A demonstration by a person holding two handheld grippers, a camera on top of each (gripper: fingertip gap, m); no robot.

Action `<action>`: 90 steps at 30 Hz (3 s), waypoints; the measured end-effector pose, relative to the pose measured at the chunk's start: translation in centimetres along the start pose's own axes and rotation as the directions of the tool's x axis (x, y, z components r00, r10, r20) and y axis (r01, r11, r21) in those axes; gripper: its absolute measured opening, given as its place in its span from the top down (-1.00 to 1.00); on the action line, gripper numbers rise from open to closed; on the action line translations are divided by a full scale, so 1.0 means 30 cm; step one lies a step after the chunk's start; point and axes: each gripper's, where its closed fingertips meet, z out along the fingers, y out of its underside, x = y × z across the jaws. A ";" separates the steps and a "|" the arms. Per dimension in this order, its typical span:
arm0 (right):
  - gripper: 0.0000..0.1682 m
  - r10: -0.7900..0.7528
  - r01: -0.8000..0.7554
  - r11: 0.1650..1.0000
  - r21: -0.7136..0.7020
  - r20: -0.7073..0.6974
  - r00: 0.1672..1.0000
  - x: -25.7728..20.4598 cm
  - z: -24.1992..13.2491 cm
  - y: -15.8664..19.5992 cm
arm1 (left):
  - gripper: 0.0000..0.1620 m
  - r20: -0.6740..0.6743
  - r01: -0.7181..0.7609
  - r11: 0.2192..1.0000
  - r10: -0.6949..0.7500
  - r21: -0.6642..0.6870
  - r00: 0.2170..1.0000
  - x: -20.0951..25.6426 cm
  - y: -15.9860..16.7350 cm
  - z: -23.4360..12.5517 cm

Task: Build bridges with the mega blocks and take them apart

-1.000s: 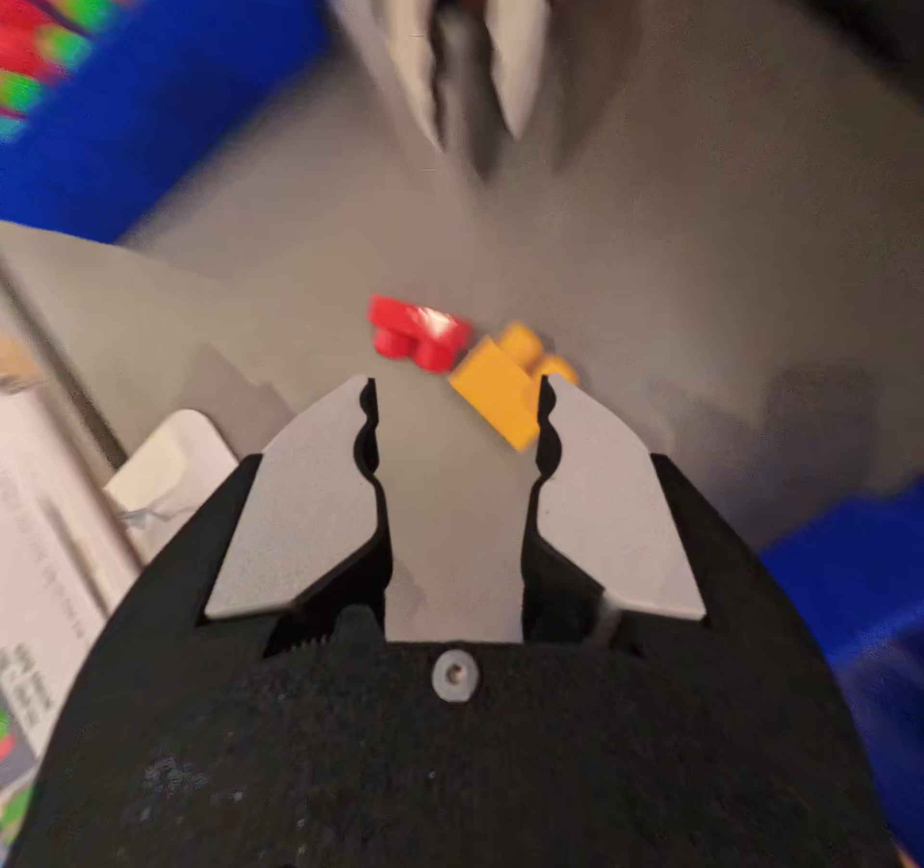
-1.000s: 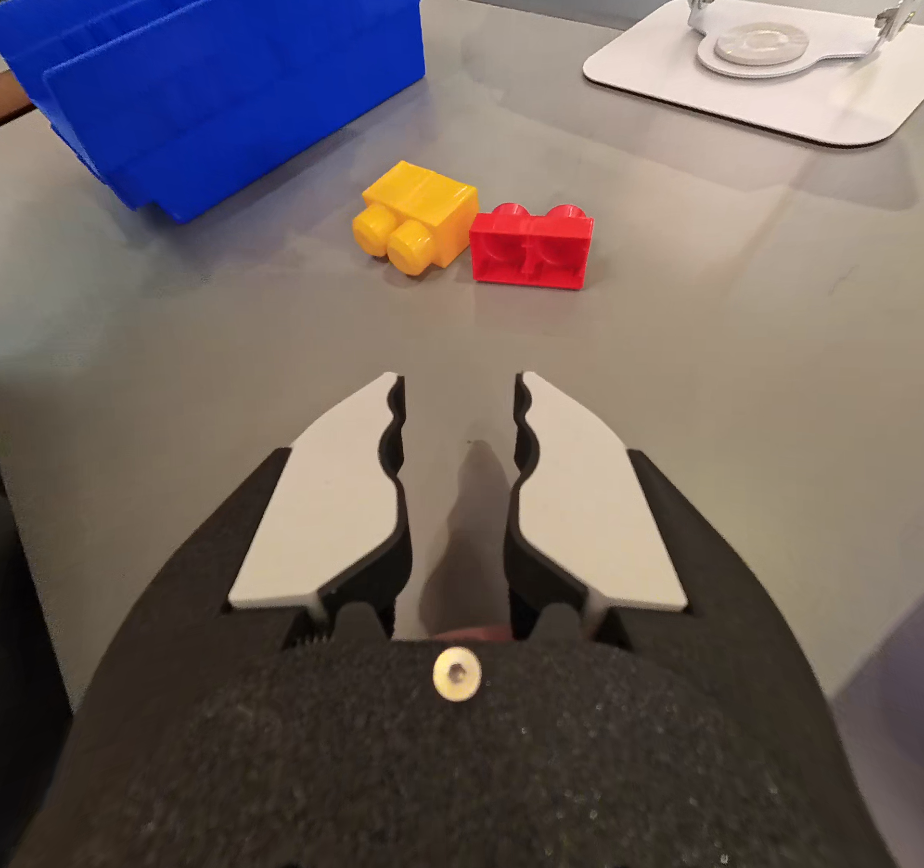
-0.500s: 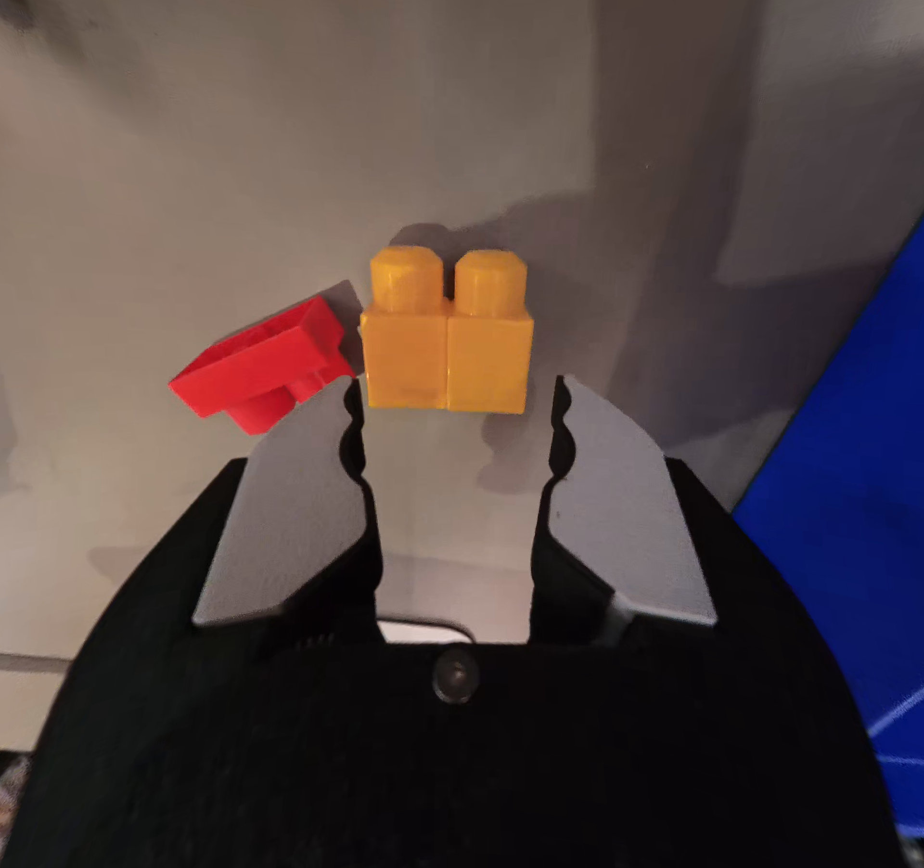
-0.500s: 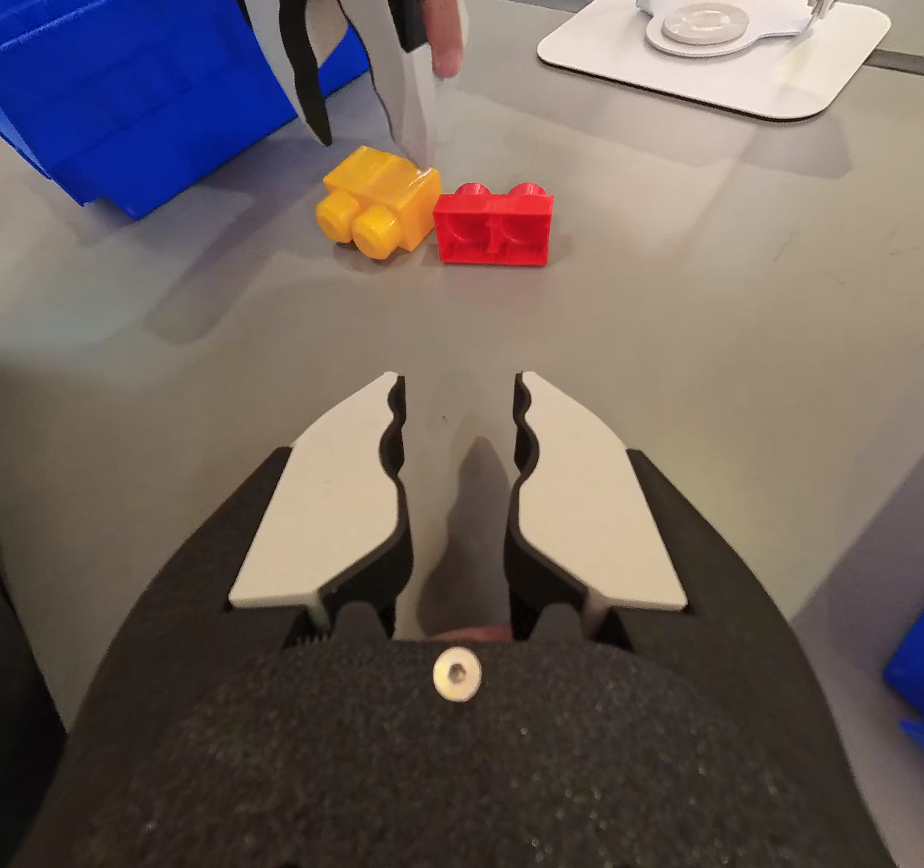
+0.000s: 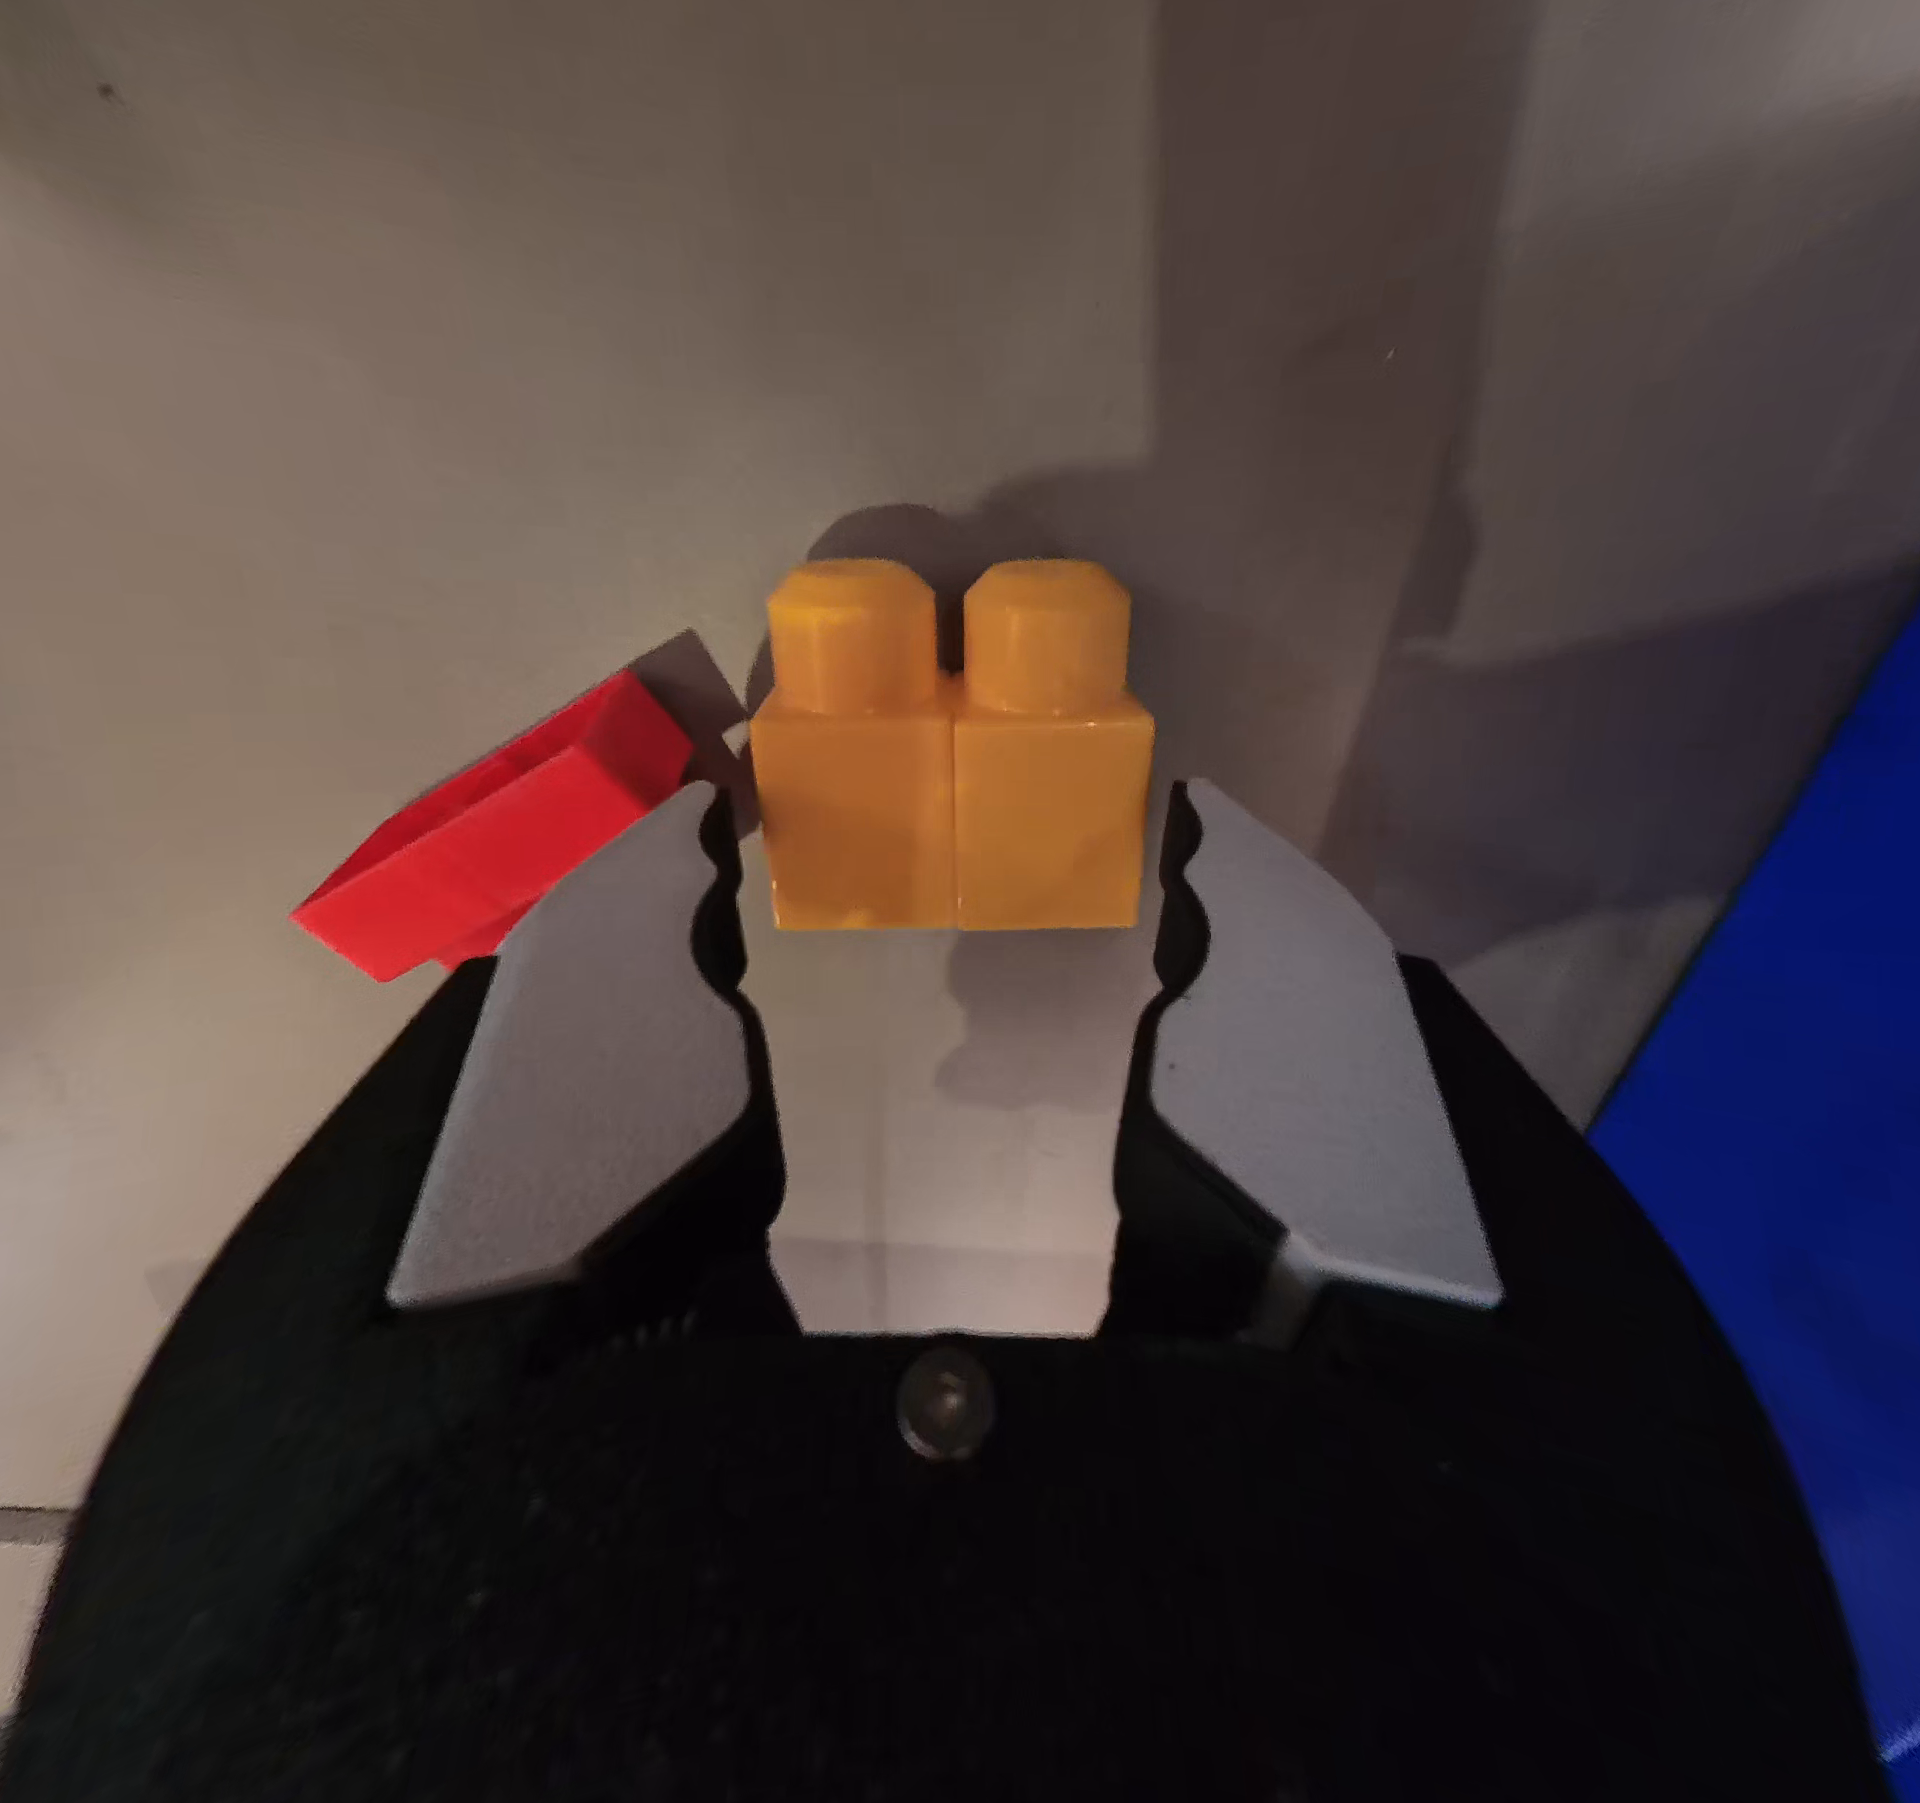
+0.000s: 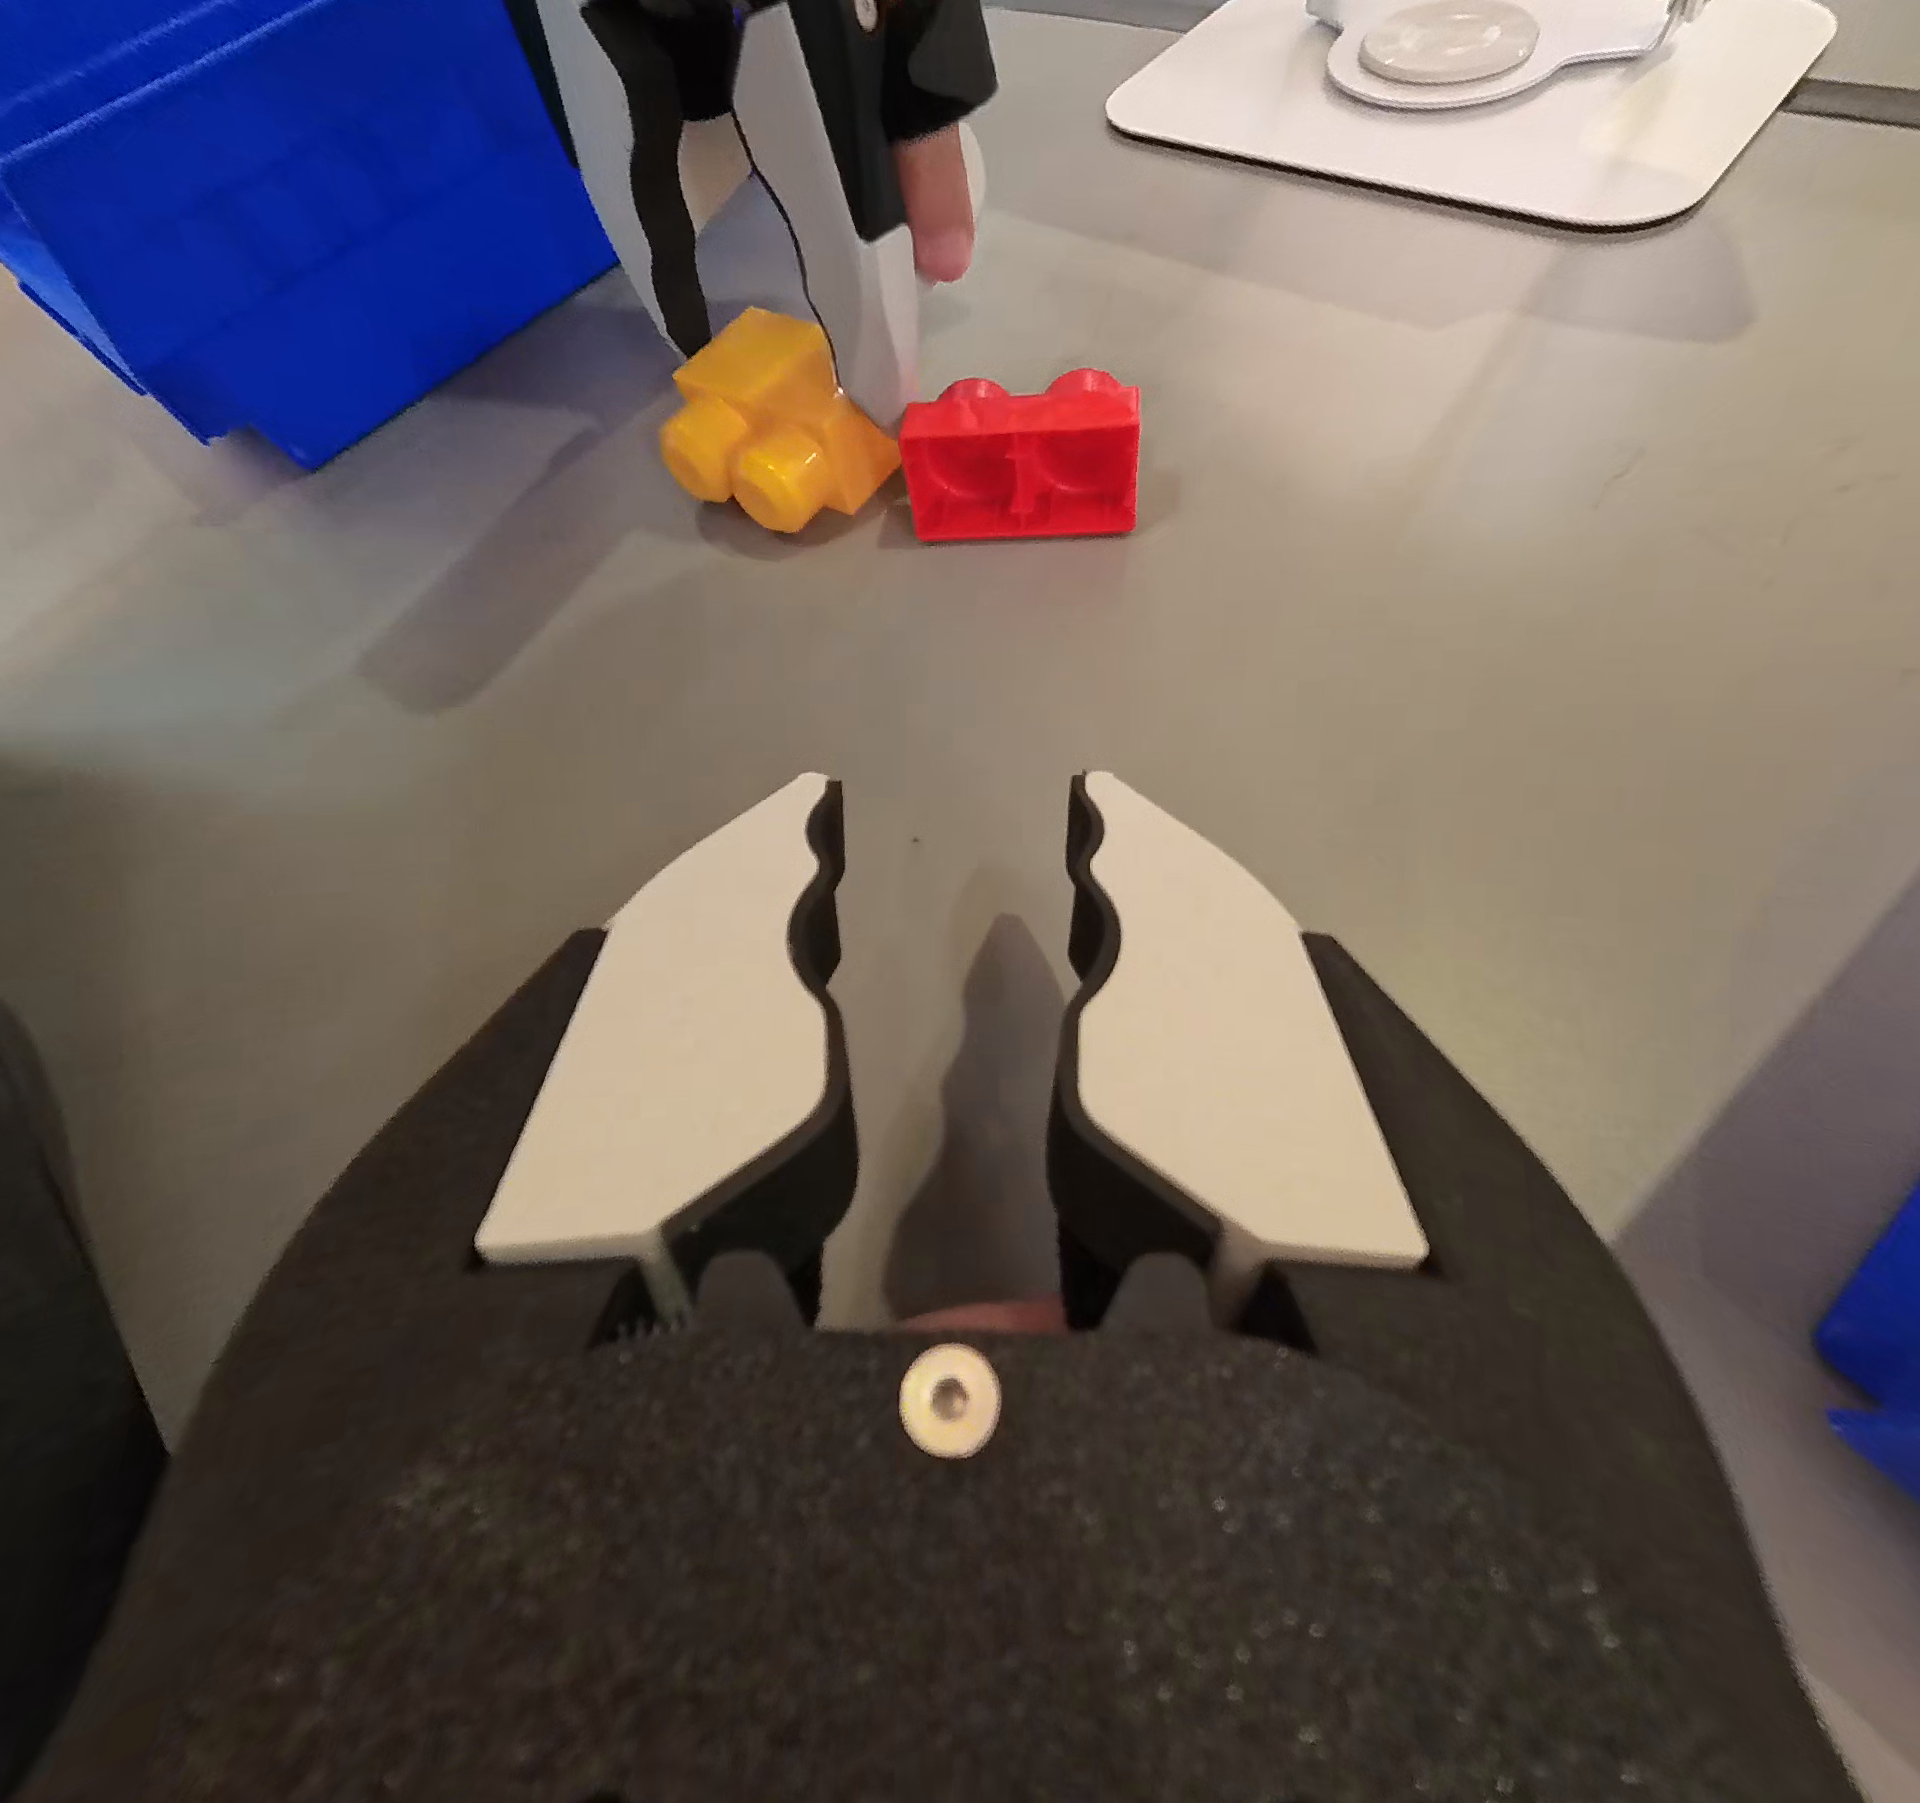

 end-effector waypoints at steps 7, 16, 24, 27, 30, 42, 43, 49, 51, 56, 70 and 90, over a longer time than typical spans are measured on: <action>0.51 0.001 -0.001 1.000 -0.004 -0.003 1.000 0.006 0.000 0.002 | 0.04 -0.027 -0.025 1.000 0.025 -0.012 0.999 0.000 0.021 0.027; 0.51 0.002 -0.002 1.000 -0.009 0.001 1.000 0.005 0.003 0.004 | 0.06 -0.018 -0.065 0.997 0.065 -0.037 0.998 0.000 0.045 0.059; 0.52 0.004 -0.004 1.000 -0.006 0.002 1.000 0.004 0.000 0.004 | 0.07 -0.007 -0.004 0.999 0.003 -0.042 1.000 -0.004 0.038 0.061; 0.52 0.003 -0.003 1.000 -0.006 0.002 1.000 0.003 -0.002 0.003 | 0.07 0.009 0.060 0.997 -0.059 -0.042 0.998 -0.004 0.034 0.061; 0.52 -0.001 0.001 1.000 -0.004 0.001 1.000 0.002 -0.005 -0.002 | 0.07 0.049 0.182 0.983 -0.182 -0.011 0.982 -0.012 0.024 0.051; 0.51 -0.036 0.037 0.999 -0.029 0.034 0.999 0.022 -0.053 -0.071 | 0.07 0.358 0.729 0.622 -0.775 0.287 0.521 -0.054 -0.046 -0.142; 0.50 -0.039 0.040 0.998 -0.046 0.034 0.999 0.026 -0.060 -0.081 | 0.08 0.373 0.751 0.564 -0.816 0.342 0.442 -0.065 -0.058 -0.172; 0.40 -0.107 0.108 0.971 -0.212 0.018 0.994 0.059 -0.077 -0.121 | 0.08 0.410 0.774 0.177 -0.905 0.608 -0.115 -0.090 -0.079 -0.346; 0.40 -0.126 0.123 0.965 -0.231 0.003 0.992 0.054 -0.051 -0.136 | 0.08 0.366 0.704 0.077 -0.891 0.706 -0.269 -0.087 -0.119 -0.382; 0.33 -0.139 0.122 0.930 -0.348 -0.023 0.990 0.028 0.067 -0.186 | 0.08 0.222 0.544 -0.139 -0.809 0.827 -0.544 -0.026 -0.233 -0.338; 0.13 -0.170 -0.001 0.680 -0.733 -0.159 0.973 0.107 0.428 -0.192 | 0.08 0.023 0.324 -0.283 -0.721 0.903 -0.693 0.024 -0.335 -0.147; 0.17 -0.154 0.090 0.658 -0.747 -0.016 0.988 0.078 0.412 -0.135 | 0.08 -0.068 0.288 -0.307 -0.782 0.907 -0.619 0.037 -0.362 -0.083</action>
